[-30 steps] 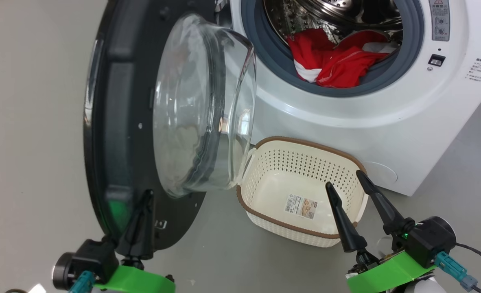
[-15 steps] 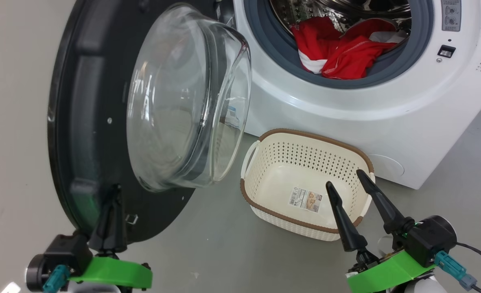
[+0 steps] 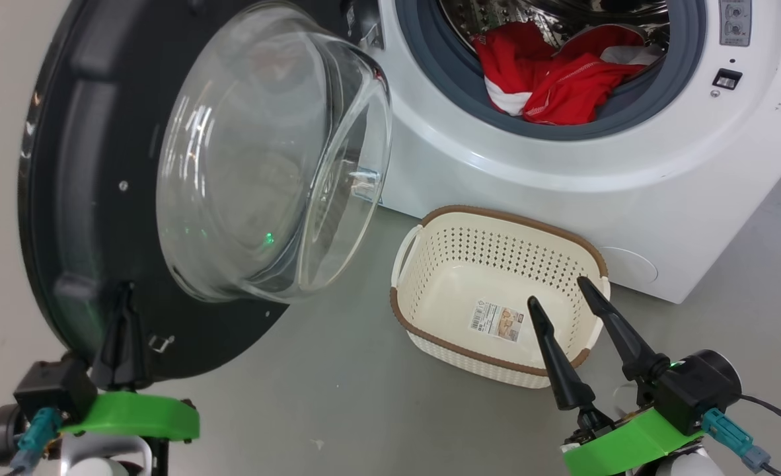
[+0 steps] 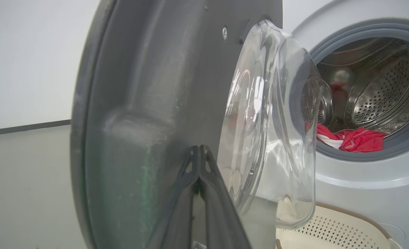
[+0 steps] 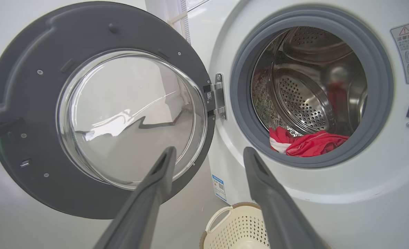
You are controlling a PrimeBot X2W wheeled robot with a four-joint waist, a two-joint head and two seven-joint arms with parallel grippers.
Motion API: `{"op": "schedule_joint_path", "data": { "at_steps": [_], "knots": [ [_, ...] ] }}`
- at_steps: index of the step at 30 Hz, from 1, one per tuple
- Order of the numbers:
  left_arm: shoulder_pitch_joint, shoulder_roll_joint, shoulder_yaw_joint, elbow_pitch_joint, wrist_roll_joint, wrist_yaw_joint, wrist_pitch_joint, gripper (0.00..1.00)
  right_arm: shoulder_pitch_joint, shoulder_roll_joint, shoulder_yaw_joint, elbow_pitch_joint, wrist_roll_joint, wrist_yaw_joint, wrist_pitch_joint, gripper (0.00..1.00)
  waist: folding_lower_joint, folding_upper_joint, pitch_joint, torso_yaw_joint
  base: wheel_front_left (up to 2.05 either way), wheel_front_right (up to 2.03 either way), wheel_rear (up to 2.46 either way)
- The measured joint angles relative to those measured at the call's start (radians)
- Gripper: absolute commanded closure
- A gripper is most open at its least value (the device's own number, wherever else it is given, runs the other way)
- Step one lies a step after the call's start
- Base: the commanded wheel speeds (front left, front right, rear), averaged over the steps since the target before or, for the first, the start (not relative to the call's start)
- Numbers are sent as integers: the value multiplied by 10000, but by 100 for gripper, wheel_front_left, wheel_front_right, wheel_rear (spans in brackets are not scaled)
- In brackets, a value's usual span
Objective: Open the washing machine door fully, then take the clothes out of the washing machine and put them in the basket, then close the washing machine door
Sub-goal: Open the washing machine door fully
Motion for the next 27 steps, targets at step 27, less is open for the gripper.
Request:
{"op": "schedule_joint_path", "data": {
  "at_steps": [27],
  "knots": [
    [-1366, -98, 1383, 1979, 293, -364, -2, 100, 4, 0, 19, 36, -295, 0, 2, 0, 0, 0, 193, -30, 0, 0, 0]
  ]
}}
